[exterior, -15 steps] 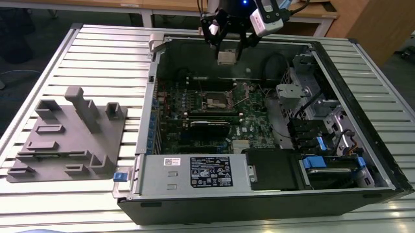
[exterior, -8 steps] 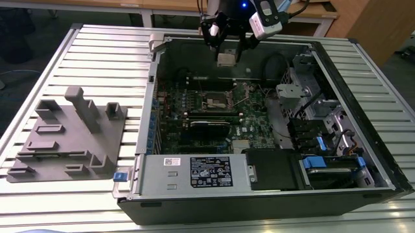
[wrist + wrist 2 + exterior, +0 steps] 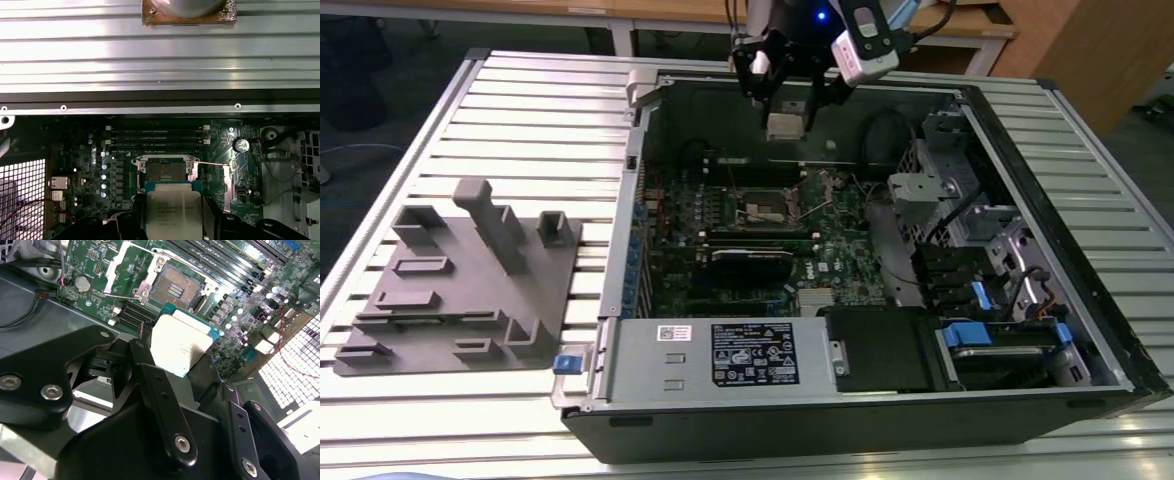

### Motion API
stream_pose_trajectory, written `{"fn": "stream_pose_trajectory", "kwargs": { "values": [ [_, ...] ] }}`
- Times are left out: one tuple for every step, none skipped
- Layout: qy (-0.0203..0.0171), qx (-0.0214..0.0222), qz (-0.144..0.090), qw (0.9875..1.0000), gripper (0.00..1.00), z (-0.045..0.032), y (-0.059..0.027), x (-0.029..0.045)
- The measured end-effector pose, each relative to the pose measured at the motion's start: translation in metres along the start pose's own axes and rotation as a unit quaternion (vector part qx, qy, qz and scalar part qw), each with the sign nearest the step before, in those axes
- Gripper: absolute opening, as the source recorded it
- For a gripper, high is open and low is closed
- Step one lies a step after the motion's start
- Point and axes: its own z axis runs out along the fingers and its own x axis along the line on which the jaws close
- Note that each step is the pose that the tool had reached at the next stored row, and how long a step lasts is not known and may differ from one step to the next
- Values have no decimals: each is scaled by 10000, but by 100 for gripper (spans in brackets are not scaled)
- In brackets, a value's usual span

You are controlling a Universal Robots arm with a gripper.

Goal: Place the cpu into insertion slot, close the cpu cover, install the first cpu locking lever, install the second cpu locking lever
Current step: 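Place the cpu into insertion slot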

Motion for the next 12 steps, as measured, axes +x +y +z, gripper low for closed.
{"fn": "stream_pose_trajectory", "kwargs": {
  "values": [
    [0, 0, 0, 10000, 54, 4, -1, 0],
    [0, 0, 0, 10000, 54, 11, -1, 0],
    [0, 0, 0, 10000, 54, 20, -2, 0],
    [0, 1, 0, 10000, 54, 30, -3, -1],
    [0, 0, 0, 10000, 54, 40, -4, -1],
    [0, 1, 0, 10000, 54, 48, -5, -1],
    [1, 1, 0, 10000, 54, 53, -5, -1],
    [1, 2, 0, 10000, 54, 56, -5, -1],
    [1, 2, 0, 10000, 54, 59, -6, -1],
    [1, 1, 0, 10000, 54, 61, -6, -1],
    [1, 1, 0, 10000, 54, 63, -6, -1],
    [0, 1, 0, 10000, 54, 66, -6, -1]
  ]
}}
